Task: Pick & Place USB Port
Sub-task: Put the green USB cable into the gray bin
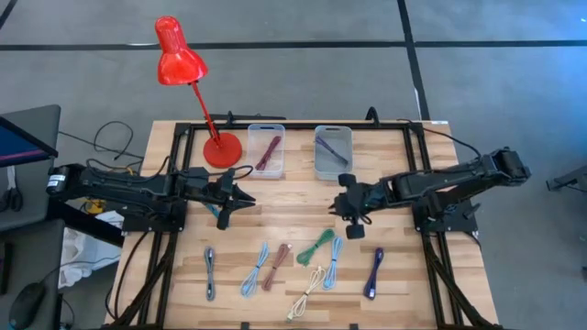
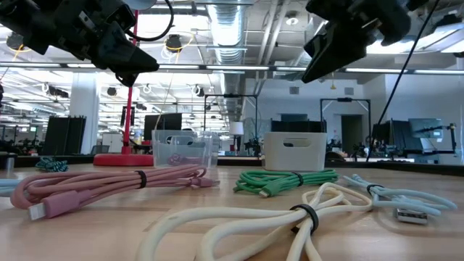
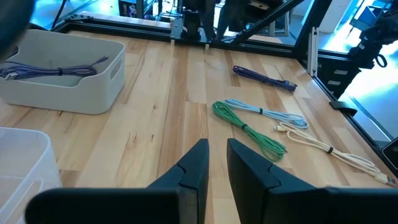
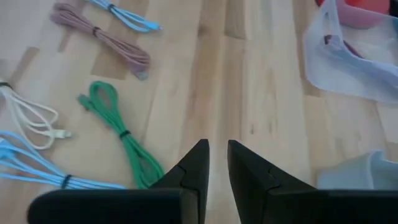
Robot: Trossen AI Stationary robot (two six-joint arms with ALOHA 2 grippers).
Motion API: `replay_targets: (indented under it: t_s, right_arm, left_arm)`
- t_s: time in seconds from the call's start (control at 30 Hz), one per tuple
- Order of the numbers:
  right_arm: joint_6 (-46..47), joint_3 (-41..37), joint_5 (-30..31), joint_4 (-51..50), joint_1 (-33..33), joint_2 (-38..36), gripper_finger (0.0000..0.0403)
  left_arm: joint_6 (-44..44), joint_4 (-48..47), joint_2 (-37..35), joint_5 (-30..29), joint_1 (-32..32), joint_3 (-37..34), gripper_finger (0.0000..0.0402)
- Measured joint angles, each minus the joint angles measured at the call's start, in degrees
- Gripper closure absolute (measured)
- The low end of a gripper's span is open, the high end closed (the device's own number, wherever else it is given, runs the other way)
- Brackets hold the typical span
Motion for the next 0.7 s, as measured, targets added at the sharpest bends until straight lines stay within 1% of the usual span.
replay_targets:
  t_s: [0.13,0.27,0.4,0.6,0.7]
  right_arm:
    - [2.6,0.0,0.1,-0.2,1.2,0.4,0.0345]
    - [5.5,0.0,0.0,-2.2,1.2,3.2,0.0322]
    - [5.6,0.0,0.1,-2.1,1.1,7.9,0.0282]
    - [5.5,0.0,0.7,-1.8,1.1,14.1,0.0207]
    - [5.5,0.0,0.9,-0.6,1.4,16.6,0.018]
  left_arm:
    - [-0.2,0.0,0.0,0.0,0.0,0.0,0.0344]
    - [-0.2,0.0,0.0,0.0,0.0,0.0,0.0344]
    - [-0.2,0.0,0.0,0.0,0.0,0.0,0.0344]
    - [-0.2,0.0,0.0,0.0,0.0,0.0,0.0344]
    - [-0.2,0.0,0.0,0.0,0.0,0.0,0.0344]
